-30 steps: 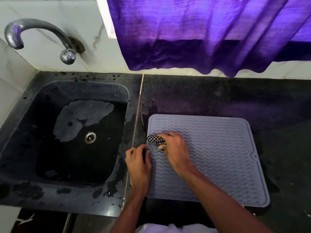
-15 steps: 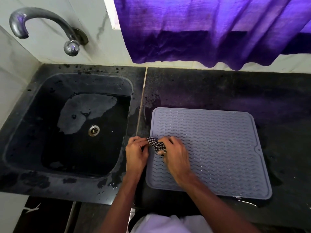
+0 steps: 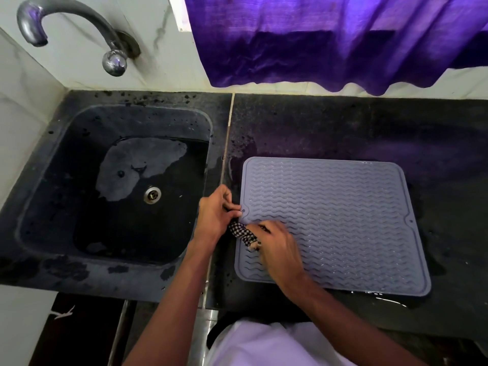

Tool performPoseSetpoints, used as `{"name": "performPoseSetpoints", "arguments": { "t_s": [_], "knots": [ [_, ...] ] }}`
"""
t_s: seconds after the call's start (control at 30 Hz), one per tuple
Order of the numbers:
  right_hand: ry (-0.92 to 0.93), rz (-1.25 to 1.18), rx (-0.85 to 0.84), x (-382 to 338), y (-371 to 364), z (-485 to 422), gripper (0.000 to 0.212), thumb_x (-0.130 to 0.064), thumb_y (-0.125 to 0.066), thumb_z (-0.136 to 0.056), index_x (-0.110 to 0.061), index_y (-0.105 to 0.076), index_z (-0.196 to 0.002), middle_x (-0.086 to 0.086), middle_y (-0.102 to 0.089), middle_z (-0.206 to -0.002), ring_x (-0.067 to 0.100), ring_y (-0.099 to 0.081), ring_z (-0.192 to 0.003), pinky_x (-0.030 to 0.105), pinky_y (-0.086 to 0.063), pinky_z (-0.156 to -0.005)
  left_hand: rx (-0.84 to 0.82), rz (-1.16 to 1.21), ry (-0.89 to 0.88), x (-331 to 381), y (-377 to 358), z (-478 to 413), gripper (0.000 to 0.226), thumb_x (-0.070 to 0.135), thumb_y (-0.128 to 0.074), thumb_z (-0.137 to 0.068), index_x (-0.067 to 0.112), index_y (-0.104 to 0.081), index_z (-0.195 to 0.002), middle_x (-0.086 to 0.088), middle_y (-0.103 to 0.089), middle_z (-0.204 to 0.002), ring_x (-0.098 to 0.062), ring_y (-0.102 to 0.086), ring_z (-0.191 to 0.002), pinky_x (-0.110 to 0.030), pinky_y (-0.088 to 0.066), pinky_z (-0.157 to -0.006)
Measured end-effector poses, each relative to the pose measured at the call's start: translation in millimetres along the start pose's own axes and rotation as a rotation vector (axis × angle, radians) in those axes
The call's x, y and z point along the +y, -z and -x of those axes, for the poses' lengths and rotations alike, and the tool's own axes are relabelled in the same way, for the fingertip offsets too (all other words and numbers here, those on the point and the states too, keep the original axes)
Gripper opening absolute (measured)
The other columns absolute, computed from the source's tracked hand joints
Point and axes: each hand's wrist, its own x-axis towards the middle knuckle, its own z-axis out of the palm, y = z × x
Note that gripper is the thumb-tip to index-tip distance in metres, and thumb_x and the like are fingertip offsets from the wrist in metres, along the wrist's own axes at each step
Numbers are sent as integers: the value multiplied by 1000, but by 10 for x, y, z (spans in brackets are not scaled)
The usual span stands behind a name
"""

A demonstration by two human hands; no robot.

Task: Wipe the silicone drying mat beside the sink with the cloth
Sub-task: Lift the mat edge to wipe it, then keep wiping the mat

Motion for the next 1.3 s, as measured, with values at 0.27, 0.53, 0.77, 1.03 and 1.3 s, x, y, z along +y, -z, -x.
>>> {"name": "performPoseSetpoints", "arguments": {
  "t_s": [0.27,0.53,0.77,1.03,1.3],
  "knots": [
    [92,-17,-53,-63,133,205,45,-10,-71,-69,-28,-66,-109,-2,-63,-97,24,-60,-91,34,-56,-67,3,-210,-58,72,-68,9,36,-7,-83,-70,14,-56,-81,6,-66,-66,-9,-67,-69,-29,-57,-68],
    [80,-110,-127,81,134,309,46,-12,-64,-68,-27,-66,-112,-3,-65,-102,25,-60,-93,37,-55,-76,66,-357,-150,49,-178,19,27,-10,-74,-71,12,-65,-85,-2,-69,-77,-19,-65,-74,-31,-54,-66],
    [-2,-7,142,691,532,603,67,1,-71,-51,-25,-61,-112,-6,-66,-106,22,-59,-95,35,-48,-82,140,-396,-381,-107,-684,482,39,11,-56,-96,2,-61,-133,-16,-56,-142,-32,-54,-129,-45,-45,-110],
    [56,228,90,1018,530,705,51,-17,-35,-68,-31,-66,-107,-7,-65,-102,21,-58,-94,34,-40,-76,71,-668,-394,-189,-999,649,67,49,-34,-102,9,-32,-156,-11,-24,-165,-27,-23,-153,-46,-24,-123],
    [-93,244,-8,1592,905,840,75,-3,-82,-38,-31,-68,-107,-2,-66,-97,27,-64,-90,39,-53,-71,75,-688,-368,-188,-989,654,68,51,-33,-102,12,-30,-157,-9,-21,-166,-24,-18,-154,-43,-20,-124]
  ]
}}
